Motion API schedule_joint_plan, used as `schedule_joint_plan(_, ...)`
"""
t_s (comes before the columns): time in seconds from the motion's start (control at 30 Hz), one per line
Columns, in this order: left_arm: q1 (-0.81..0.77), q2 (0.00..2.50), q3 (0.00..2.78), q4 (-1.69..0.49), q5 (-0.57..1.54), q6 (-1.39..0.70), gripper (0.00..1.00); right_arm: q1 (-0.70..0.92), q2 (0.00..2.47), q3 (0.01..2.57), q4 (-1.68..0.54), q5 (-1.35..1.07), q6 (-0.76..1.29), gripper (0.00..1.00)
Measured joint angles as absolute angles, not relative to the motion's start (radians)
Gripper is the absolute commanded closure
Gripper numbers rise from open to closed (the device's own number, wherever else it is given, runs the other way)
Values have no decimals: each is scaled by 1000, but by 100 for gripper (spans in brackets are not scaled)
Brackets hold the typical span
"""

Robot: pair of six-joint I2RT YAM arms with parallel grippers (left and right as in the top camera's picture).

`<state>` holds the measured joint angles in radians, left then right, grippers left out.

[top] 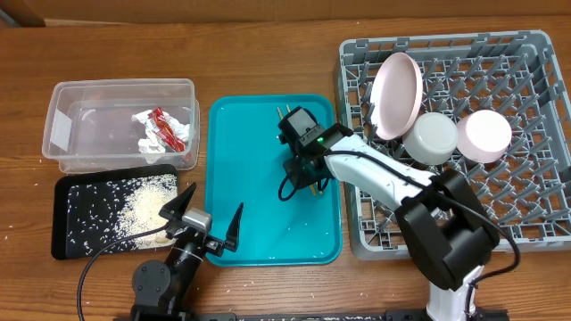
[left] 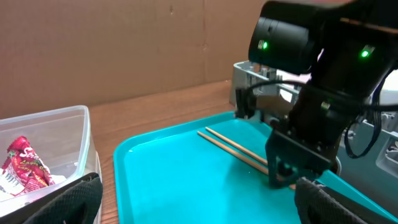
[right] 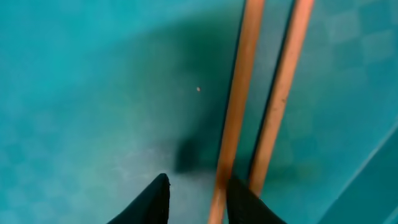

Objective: Sort waste into correct bins and load items into the dishwasher
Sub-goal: 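Grasp one chopstick with the right gripper and place it in the rack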

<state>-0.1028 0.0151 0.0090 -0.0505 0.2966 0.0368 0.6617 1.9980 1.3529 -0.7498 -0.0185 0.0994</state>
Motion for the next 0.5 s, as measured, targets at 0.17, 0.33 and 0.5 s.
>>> schedule_joint_plan(0.17, -103, 15, 9, -51, 297, 37, 0, 661, 2019, 1353, -748, 2, 88, 82)
schedule_joint_plan(0.33, -103, 15, 9, -51, 296, 37, 0, 661, 2019, 1353, -768, -10, 83, 96)
schedule_joint_plan(0.5, -103, 15, 9, -51, 297, 37, 0, 661, 2016, 1388, -844, -42, 93, 96)
